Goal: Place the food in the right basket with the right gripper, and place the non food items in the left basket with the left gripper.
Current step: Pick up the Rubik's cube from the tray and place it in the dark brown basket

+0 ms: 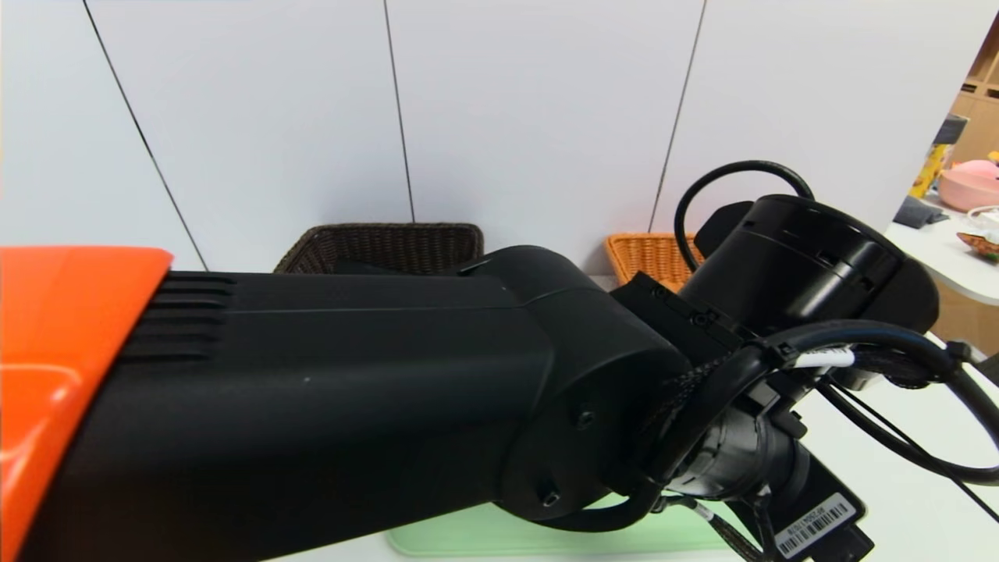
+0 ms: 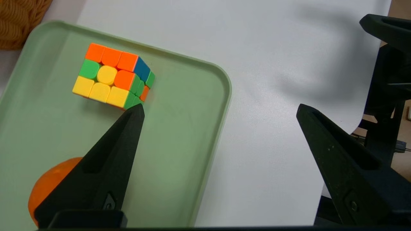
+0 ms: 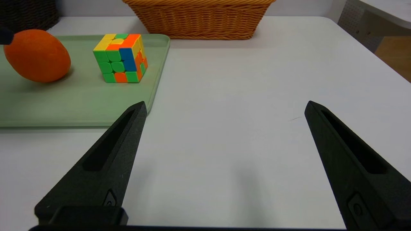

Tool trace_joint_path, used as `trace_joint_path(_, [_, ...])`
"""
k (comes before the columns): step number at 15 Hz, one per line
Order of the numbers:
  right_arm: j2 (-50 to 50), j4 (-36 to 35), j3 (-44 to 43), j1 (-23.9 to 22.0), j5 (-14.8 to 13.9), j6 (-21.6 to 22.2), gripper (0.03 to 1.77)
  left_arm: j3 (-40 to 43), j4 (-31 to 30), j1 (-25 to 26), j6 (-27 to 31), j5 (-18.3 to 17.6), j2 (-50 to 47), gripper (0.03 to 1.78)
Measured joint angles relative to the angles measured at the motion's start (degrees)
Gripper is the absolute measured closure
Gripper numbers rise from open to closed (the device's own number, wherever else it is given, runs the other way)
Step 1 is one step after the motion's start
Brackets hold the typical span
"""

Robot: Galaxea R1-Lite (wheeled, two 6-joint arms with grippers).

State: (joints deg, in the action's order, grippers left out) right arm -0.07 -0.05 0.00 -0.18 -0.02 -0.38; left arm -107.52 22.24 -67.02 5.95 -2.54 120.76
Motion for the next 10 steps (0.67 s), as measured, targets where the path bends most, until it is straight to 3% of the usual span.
trace_joint_path(6, [0.0, 0.0, 0.0, 0.0, 0.0, 0.0, 0.10, -3.0, -10.2, 2.5, 6.6, -2.7, 6.2, 0.12])
trace_joint_path(10, [0.0, 0.0, 0.0, 0.0, 0.0, 0.0, 0.10, -3.1, -16.2, 5.3, 7.1, -5.1, 9.6, 0.12])
